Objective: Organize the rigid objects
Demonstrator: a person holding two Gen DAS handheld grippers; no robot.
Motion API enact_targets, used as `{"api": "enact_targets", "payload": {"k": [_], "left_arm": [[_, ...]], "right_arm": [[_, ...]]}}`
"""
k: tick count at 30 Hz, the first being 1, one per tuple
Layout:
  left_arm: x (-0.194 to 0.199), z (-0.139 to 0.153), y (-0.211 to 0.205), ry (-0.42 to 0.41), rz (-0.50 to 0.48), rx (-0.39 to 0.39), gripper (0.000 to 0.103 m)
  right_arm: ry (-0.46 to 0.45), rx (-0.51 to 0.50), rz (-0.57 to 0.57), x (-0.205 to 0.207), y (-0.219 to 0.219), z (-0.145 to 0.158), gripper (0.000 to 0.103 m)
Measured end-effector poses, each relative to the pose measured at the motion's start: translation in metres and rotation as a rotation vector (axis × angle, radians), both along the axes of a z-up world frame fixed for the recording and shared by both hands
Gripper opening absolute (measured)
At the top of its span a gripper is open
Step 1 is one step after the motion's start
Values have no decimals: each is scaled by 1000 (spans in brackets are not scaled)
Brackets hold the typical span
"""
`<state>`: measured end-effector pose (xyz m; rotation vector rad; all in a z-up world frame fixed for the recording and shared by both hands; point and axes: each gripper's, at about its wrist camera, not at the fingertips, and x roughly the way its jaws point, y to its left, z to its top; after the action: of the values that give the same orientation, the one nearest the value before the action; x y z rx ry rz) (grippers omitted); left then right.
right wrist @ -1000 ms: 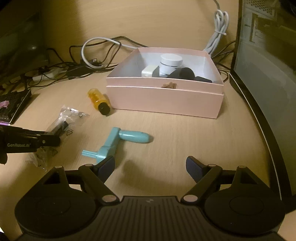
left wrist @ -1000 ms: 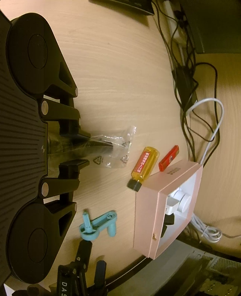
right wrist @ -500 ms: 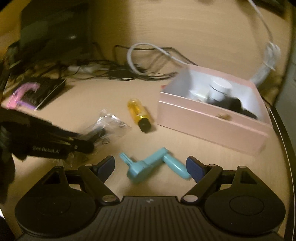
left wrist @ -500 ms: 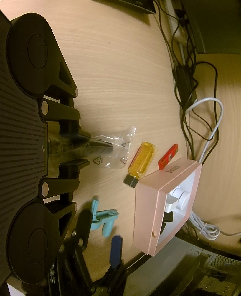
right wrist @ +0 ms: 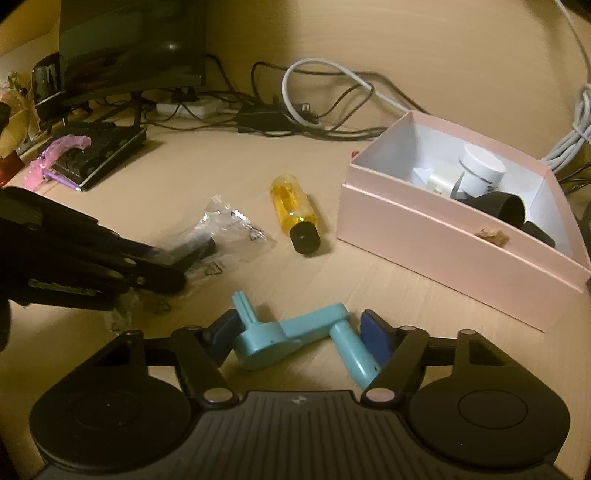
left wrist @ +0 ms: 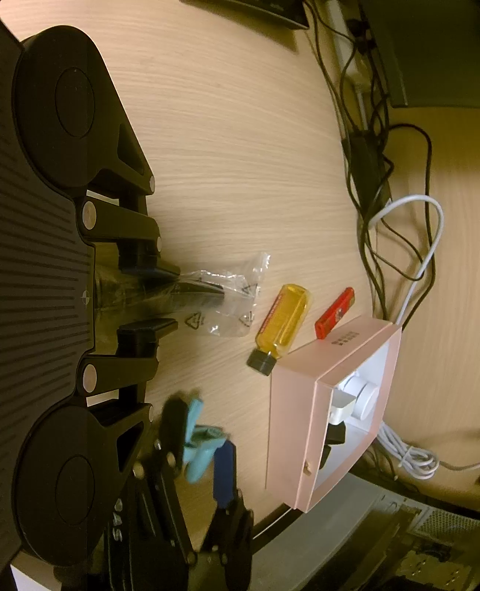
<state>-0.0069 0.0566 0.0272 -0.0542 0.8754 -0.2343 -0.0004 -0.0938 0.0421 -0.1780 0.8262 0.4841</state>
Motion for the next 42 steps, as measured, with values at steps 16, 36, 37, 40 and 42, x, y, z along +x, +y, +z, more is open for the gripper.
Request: {"api": "enact_targets", "payload": {"k": [16, 36, 37, 40, 42], "left_arm": [[-9, -2, -11, -53, -40, 73, 27], [-8, -2, -12, -51, -14, 67, 27], [-9, -2, -12, -52, -13, 68, 27], [-9, -2, -12, -55, -7, 69, 27], [-9, -2, -13, -55, -3, 70, 27]], "right_arm": [[46, -36, -194, -31, -51, 14, 27], [-80, -224, -377, -24, -64, 4, 77], [-89, -228, -392, -25, -69, 5, 77], [-57, -117, -416, -30, -83, 10, 81], [-12, -16, -424, -32, -88, 12, 83]]}}
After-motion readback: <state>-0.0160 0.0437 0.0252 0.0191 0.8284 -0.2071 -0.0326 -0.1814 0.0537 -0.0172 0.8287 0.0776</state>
